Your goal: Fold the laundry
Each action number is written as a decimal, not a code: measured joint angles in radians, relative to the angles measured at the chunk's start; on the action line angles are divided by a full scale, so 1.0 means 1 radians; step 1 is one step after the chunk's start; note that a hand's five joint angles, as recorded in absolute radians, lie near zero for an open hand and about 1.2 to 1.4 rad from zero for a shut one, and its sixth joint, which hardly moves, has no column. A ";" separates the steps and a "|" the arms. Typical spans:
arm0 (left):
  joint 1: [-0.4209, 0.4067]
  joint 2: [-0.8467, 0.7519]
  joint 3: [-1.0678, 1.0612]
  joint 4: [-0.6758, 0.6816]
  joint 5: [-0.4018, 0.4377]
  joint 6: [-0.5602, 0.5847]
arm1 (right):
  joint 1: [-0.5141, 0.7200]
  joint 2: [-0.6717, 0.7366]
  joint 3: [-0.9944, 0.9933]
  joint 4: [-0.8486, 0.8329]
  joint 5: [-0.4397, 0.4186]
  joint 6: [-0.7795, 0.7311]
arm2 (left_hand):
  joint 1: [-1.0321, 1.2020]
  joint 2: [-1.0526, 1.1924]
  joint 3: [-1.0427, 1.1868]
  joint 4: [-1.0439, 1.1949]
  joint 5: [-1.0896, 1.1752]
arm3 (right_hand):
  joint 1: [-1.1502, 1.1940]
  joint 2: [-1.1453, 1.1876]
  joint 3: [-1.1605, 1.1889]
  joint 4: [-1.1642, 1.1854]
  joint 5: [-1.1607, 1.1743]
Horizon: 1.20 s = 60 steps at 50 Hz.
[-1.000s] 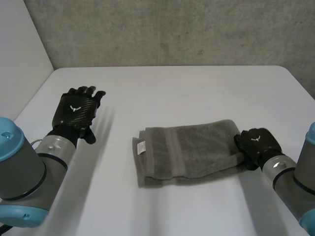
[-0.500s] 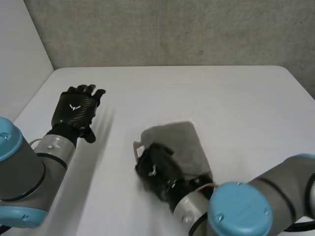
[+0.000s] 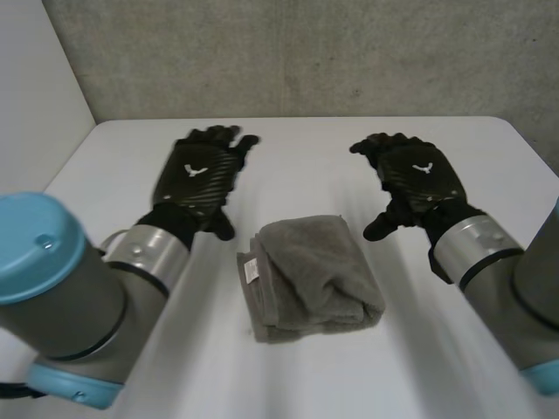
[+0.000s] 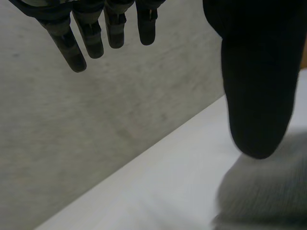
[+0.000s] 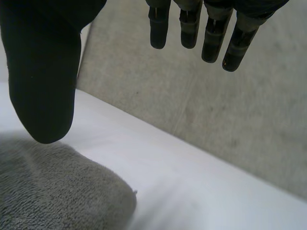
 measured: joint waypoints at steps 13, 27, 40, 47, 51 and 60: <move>-0.145 -0.286 0.358 -0.265 0.007 -0.305 | -0.070 0.133 -0.070 0.172 -0.072 0.104 | 0.002 0.008 0.013 0.015 0.000 | 0.000 0.000 0.000 0.000 0.000; -0.142 -0.454 0.437 -0.328 -0.024 -0.323 | -0.053 0.265 -0.082 0.160 -0.074 0.081 | 0.016 0.022 0.026 0.029 0.000 | 0.000 0.000 0.000 0.000 0.000; -0.109 -0.431 0.310 -0.362 -0.110 -0.236 | 0.034 0.337 -0.113 0.154 -0.085 -0.007 | 0.012 0.020 0.024 0.027 0.000 | 0.000 0.000 0.000 0.000 0.000; -0.103 -0.365 0.232 -0.323 -0.122 -0.091 | 0.083 0.360 -0.156 0.166 -0.075 -0.116 | 0.011 0.011 0.017 0.020 0.000 | 0.000 0.000 0.000 0.000 0.000; -0.103 -0.299 0.214 -0.302 -0.135 -0.048 | 0.093 0.334 -0.201 0.194 -0.062 -0.171 | 0.011 0.010 0.014 0.018 -0.002 | 0.000 0.000 0.000 0.000 -0.001; -0.099 -0.080 0.244 -0.292 -0.148 -0.030 | 0.095 0.157 -0.302 0.257 -0.001 -0.207 | 0.011 0.009 0.014 0.018 -0.002 | 0.000 0.000 0.000 0.000 -0.001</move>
